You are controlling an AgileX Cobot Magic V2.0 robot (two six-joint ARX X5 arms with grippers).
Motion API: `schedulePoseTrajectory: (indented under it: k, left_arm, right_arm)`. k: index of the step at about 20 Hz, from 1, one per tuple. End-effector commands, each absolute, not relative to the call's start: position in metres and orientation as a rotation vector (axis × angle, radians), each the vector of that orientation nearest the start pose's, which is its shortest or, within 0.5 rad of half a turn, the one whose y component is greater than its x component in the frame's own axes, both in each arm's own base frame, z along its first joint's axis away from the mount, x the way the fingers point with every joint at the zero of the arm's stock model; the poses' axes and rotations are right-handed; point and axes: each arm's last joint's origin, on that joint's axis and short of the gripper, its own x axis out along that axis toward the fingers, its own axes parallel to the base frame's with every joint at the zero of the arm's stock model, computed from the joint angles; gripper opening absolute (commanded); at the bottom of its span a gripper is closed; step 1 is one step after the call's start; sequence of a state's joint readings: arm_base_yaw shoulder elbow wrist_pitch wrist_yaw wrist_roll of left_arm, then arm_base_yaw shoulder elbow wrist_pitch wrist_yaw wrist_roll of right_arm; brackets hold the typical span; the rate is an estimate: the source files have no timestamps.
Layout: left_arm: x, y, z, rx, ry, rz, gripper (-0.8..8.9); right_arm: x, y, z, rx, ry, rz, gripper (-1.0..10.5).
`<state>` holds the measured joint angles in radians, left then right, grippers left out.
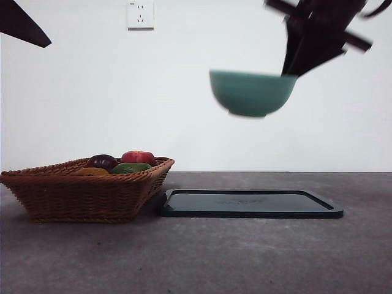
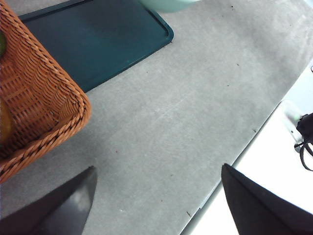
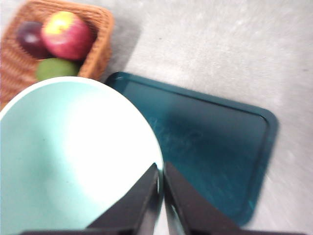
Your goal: Pick up the wifruite, put it on the bowl, pick up the plate, put it on desk
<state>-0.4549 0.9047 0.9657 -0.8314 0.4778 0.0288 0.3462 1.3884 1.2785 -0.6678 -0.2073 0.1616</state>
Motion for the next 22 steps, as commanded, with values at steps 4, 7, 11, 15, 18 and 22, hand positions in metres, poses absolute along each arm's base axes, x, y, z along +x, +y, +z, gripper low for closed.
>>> schedulePoseTrajectory:
  k: [4,7,11,15,18,22]
  left_arm:
    - [0.143,-0.086,0.325,0.028,0.761,-0.914,4.06]
    - [0.143,-0.086,0.325,0.028,0.761,-0.914,4.06]
    - [0.143,-0.086,0.325,0.028,0.761,-0.914,4.06]
    - [0.143,-0.086,0.325,0.028,0.761,-0.914,4.06]
    - [0.143,-0.086,0.325,0.028,0.761,-0.914,4.06]
    - [0.143,-0.086,0.325,0.028,0.761,-0.914,4.06]
  right_arm:
    - [0.224,0.095,0.350,0.033,0.871,0.504,0.1]
    - [0.201,0.097,0.339,0.011,0.875,0.543,0.1]
    - [0.189,0.106,0.298,0.021,0.920,0.575,0.1]
    - [0.187,0.119,0.258,0.022,0.963,0.585,0.1]
    - [0.191,0.126,0.238,0.021,0.992,0.577,0.1]
    - [0.201,0.140,0.218,-0.019,1.035,0.563,0.1]
